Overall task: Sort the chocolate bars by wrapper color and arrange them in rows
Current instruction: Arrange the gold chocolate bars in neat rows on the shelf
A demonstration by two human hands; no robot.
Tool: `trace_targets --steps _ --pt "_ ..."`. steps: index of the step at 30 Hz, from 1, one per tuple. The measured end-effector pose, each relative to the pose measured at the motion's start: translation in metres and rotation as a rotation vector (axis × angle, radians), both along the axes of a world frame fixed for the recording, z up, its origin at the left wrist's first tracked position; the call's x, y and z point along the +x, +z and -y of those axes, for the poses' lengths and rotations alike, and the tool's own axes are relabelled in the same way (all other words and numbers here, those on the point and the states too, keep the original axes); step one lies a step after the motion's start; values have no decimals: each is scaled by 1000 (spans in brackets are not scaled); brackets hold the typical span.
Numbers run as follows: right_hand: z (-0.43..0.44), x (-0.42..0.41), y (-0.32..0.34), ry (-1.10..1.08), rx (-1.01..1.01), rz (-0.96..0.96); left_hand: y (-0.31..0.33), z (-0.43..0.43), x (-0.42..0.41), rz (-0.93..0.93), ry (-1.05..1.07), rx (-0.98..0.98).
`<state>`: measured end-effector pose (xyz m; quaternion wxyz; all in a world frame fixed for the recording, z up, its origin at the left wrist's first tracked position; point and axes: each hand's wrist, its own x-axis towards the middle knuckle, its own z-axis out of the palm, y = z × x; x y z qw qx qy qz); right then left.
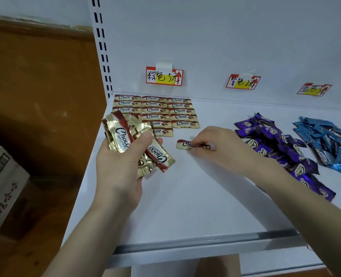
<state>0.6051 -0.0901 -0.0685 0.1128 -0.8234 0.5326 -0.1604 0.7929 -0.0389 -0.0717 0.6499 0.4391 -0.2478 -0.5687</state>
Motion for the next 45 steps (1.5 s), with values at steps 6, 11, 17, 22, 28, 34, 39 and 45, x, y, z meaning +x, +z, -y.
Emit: trace_targets --steps 6,11,17,22,28,34,39,45 --pt "13 -7 -10 -56 -46 -34 -3 1 -2 -18 -9 22" --pt "18 -3 -13 -84 -38 -98 -3 1 -2 -17 -8 20" --pt "14 2 -21 -86 -11 -107 -4 2 -3 -9 -7 16" --pt "16 7 -22 -88 -5 -136 -4 1 -2 -8 -13 8" --pt "12 7 -22 -106 -59 -137 -5 2 -1 -6 -15 12" --pt "11 8 -21 -115 -55 -186 -5 2 -1 -16 -13 22" --pt "12 8 -22 -114 -62 -196 -6 3 0 -21 -11 38" --pt "12 8 -23 -103 -86 -203 -8 3 1 -11 -8 46"
